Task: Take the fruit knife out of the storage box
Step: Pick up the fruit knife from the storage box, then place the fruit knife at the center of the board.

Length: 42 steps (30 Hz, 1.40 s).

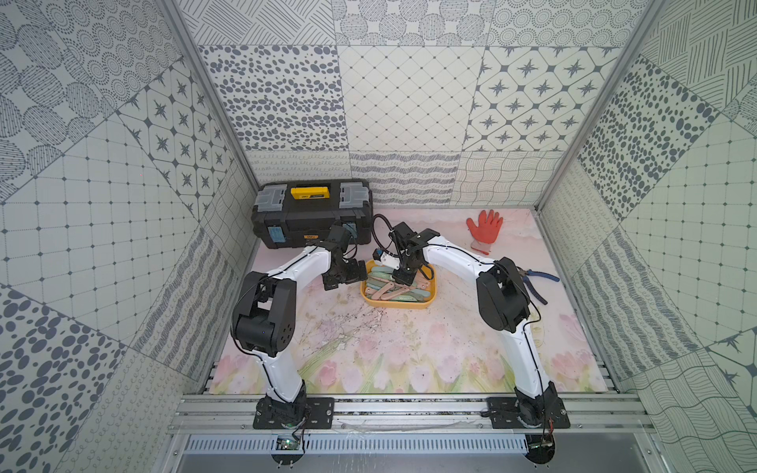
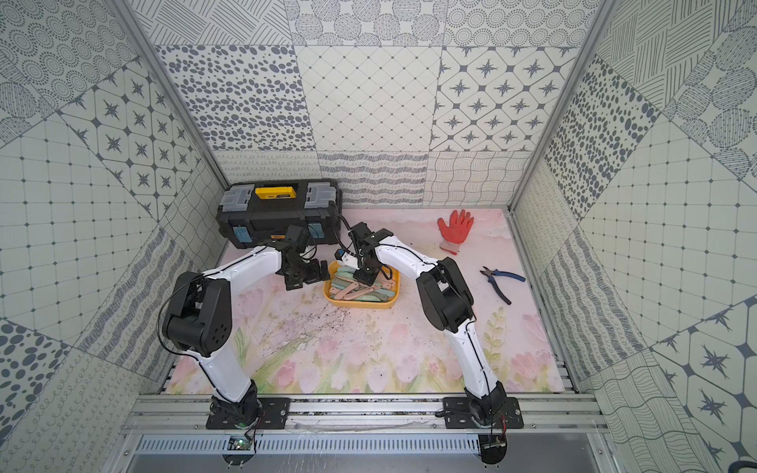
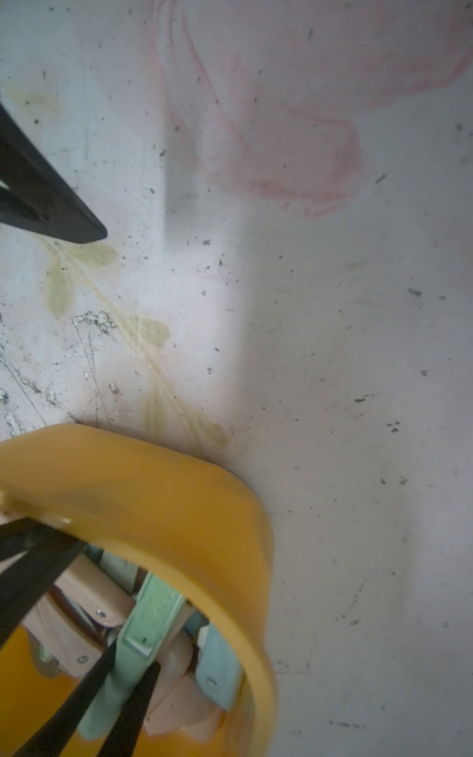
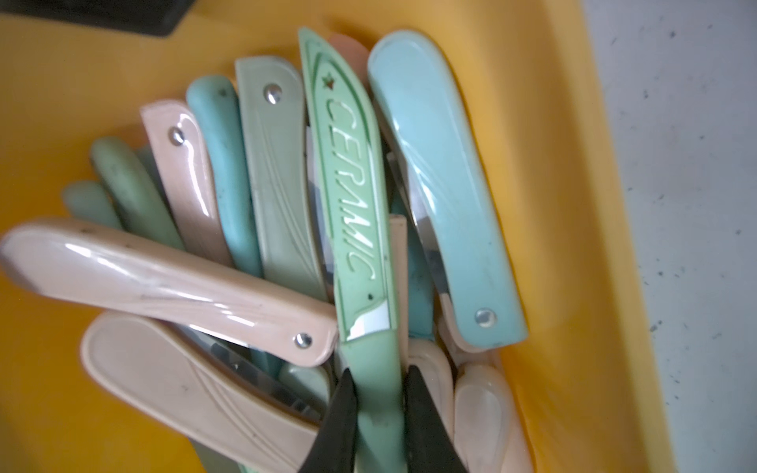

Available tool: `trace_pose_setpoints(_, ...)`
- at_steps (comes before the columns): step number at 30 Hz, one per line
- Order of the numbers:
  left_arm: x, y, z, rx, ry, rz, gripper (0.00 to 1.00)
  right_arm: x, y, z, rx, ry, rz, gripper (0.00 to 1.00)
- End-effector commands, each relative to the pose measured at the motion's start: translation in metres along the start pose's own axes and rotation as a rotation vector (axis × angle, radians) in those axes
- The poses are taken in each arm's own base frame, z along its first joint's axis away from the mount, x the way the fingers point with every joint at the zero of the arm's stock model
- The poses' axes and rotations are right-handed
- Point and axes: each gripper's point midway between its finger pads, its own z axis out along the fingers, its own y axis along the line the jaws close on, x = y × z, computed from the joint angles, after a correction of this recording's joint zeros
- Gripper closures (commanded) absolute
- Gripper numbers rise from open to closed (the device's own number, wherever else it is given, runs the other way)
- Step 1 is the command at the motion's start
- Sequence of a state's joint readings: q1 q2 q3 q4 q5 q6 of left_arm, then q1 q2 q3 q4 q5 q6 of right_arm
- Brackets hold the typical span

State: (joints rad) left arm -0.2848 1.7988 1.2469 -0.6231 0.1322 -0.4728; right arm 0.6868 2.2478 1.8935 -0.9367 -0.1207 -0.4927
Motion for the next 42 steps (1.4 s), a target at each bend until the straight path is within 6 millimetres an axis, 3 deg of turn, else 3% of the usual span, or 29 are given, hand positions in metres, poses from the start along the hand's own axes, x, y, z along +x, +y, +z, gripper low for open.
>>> trace_pose_setpoints(1,0.001,0.017,-0.001,-0.062,-0.002,-0.039,0.02,0.006,0.011,-0.014,-0.027,-0.002,0.025,0.91)
trace_pose_setpoints(16,0.0,0.02,-0.002,-0.077,-0.007,-0.043,0.02,-0.011,0.009,-0.056,-0.045,-0.14,0.211,0.88)
trace_pose_setpoints(22,0.0,0.02,-0.002,-0.079,-0.009,-0.042,0.02,-0.007,-0.006,-0.079,-0.017,-0.174,0.421,0.91)
trace_pose_setpoints(24,0.0,0.02,-0.002,-0.077,-0.01,-0.041,0.02,-0.006,-0.009,-0.091,-0.014,-0.216,0.494,0.88)
trace_pose_setpoints(29,-0.001,0.019,-0.001,-0.075,-0.006,-0.039,0.02,0.017,-0.007,-0.108,0.035,-0.232,0.676,0.87)
trace_pose_setpoints(33,-0.001,0.018,-0.003,-0.073,-0.016,-0.038,0.02,0.048,0.0,-0.117,0.088,-0.212,0.806,0.87)
trace_pose_setpoints(40,-0.001,0.016,-0.004,-0.075,-0.02,-0.027,0.02,0.124,0.026,-0.103,0.149,-0.128,1.033,0.86)
trace_pose_setpoints(42,-0.002,0.017,-0.004,-0.079,-0.023,-0.027,0.02,0.138,0.03,-0.102,0.146,-0.137,1.084,0.86)
